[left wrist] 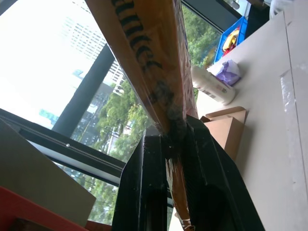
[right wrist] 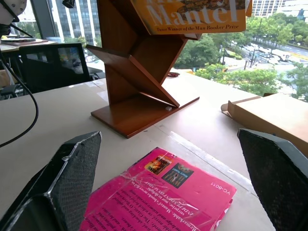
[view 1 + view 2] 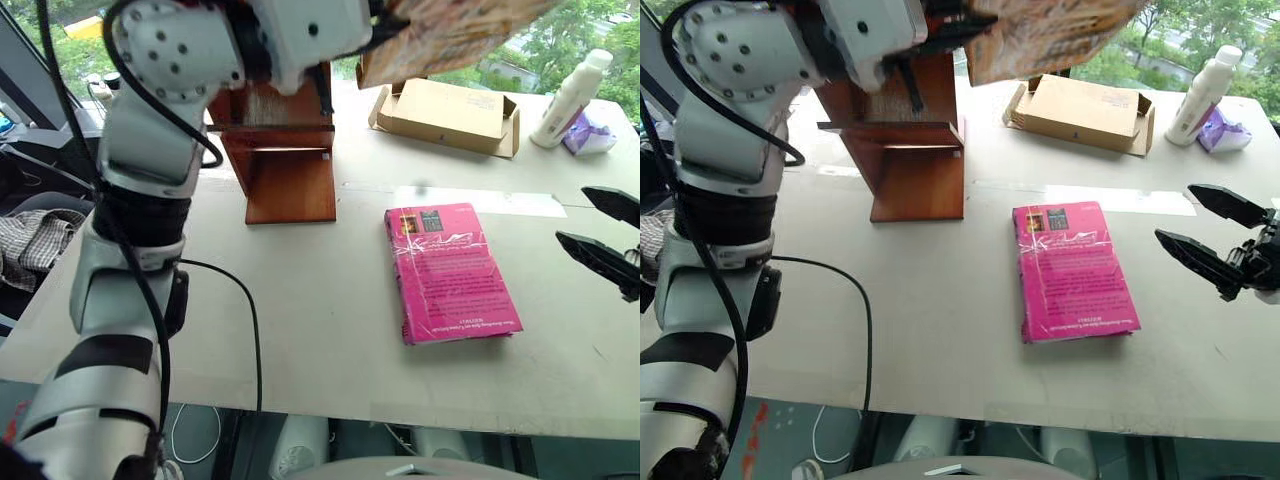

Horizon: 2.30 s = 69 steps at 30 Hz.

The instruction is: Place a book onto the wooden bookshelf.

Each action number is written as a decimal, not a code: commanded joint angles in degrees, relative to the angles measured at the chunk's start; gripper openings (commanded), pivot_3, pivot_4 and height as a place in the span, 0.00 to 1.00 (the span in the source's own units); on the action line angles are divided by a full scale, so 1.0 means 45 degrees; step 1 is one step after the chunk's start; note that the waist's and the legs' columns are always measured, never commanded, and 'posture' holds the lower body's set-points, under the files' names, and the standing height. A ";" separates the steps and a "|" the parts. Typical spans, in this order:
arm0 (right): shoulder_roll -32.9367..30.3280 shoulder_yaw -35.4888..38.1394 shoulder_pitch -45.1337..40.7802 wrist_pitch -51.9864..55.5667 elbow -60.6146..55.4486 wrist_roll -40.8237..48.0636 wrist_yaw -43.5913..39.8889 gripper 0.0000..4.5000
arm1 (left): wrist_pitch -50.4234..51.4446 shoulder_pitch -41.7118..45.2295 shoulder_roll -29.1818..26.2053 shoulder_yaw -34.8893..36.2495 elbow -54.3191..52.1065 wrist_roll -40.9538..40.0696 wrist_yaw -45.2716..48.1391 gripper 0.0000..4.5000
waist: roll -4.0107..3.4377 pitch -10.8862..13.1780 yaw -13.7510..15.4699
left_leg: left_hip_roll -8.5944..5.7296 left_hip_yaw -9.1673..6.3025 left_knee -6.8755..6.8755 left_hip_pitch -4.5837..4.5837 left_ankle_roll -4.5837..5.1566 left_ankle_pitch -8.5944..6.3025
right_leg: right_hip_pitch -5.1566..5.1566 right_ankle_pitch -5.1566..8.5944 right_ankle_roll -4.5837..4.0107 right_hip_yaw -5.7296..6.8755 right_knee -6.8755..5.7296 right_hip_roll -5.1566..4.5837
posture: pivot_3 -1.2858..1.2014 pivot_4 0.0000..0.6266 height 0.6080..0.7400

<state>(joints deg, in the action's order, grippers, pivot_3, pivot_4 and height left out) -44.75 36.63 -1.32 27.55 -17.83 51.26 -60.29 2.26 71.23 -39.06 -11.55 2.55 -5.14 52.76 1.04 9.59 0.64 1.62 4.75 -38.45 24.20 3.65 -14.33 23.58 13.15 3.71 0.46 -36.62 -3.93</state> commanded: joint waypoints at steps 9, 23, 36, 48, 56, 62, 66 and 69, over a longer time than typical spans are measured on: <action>0.0174 -0.1692 -0.2152 -0.1420 0.1229 -0.0912 -0.0257 1.00 | 0.3965 0.1367 -0.3270 -0.0626 -0.1002 0.1768 0.3673 0.00 | 0.0000 0.0035 -0.0012 | 0.0000 0.0001 -0.0005 -0.0005 -0.0005 0.0003 | 0.0007 0.0009 0.0012 0.0001 -0.0034 0.0004 | 0.52 0.24 1.00; 0.0421 -0.2941 -0.4131 -0.2777 0.3238 -0.1916 -0.1142 1.00 | 0.4485 0.2612 -0.5121 -0.2930 -0.1608 0.6086 0.6475 0.00 | -0.0014 0.0063 0.0008 | 0.0001 -0.0059 -0.0121 0.0111 -0.0028 0.0017 | 0.0059 0.0018 0.0026 0.0043 -0.0067 0.0009 | 0.52 0.24 1.00; 0.0148 -0.2344 -0.3654 -0.2543 0.2792 -0.1299 -0.1430 1.00 | 0.5861 0.1575 -0.3488 -0.3974 -0.0851 0.9267 0.6862 0.00 | -0.0036 0.0052 -0.0292 | 0.0014 0.0000 -0.0156 -0.0098 0.0007 -0.0004 | -0.0020 0.0078 0.0027 -0.0036 -0.0281 0.0020 | 0.52 0.24 1.00; -0.0116 -0.1652 -0.3571 -0.2031 0.2862 -0.0468 -0.1329 1.00 | 0.6497 0.1193 -0.1545 -0.4203 0.0846 1.0751 0.6100 0.00 | -0.0151 -0.0028 -0.0339 | 0.0076 0.0018 -0.0191 -0.0127 0.0008 0.0013 | -0.0004 0.0028 -0.0073 -0.0126 -0.0314 0.0093 | 0.52 0.24 1.00; -0.0222 -0.1686 -0.3744 -0.1728 0.2732 -0.0159 -0.1392 1.00 | 0.7762 0.1516 -0.1379 -0.3096 0.0006 1.0180 0.6665 0.57 | -0.0104 0.0006 -0.0331 | 0.0119 0.0041 -0.0182 -0.0096 0.0006 0.0011 | 0.0054 0.0021 -0.0086 -0.0186 -0.0306 0.0183 | 0.52 0.24 1.00; -0.0424 -0.1628 -0.3818 -0.1577 0.2927 -0.0062 -0.1586 1.00 | 1.0185 0.1520 -0.2299 -0.0718 -0.2333 0.7666 0.8556 0.79 | -0.0096 0.0011 -0.0303 | 0.0123 0.0061 -0.0176 -0.0008 0.0017 -0.0009 | 0.0114 -0.0002 -0.0029 -0.0224 -0.0238 0.0176 | 0.52 0.24 1.00; -0.0651 -0.1412 -0.3696 -0.1320 0.3004 0.0096 -0.1693 1.00 | 1.2416 0.1601 -0.2386 0.1598 -0.4156 0.5351 0.8652 0.79 | -0.0093 0.0013 -0.0239 | 0.0121 0.0043 -0.0183 0.0132 0.0001 -0.0001 | 0.0238 0.0002 -0.0021 -0.0212 -0.0235 0.0174 | 0.52 0.24 1.00; -0.0795 -0.1261 -0.3681 -0.1071 0.2913 0.0305 -0.1663 1.00 | 1.4943 0.1407 -0.2603 0.3082 -0.5466 0.3500 0.8665 0.79 | -0.0093 0.0013 -0.0264 | 0.0118 0.0041 -0.0182 0.0128 0.0008 -0.0006 | 0.0238 0.0003 -0.0018 -0.0213 -0.0237 0.0174 | 0.52 0.24 1.00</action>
<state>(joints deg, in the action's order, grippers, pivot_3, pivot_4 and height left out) -47.03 28.13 -17.43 22.38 -3.49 51.07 -67.35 63.60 76.48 -49.68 -2.35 -18.18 15.00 91.56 0.63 9.65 -0.54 2.15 4.95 -39.27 24.76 3.71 -14.37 24.65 13.16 3.63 -0.50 -37.70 -3.14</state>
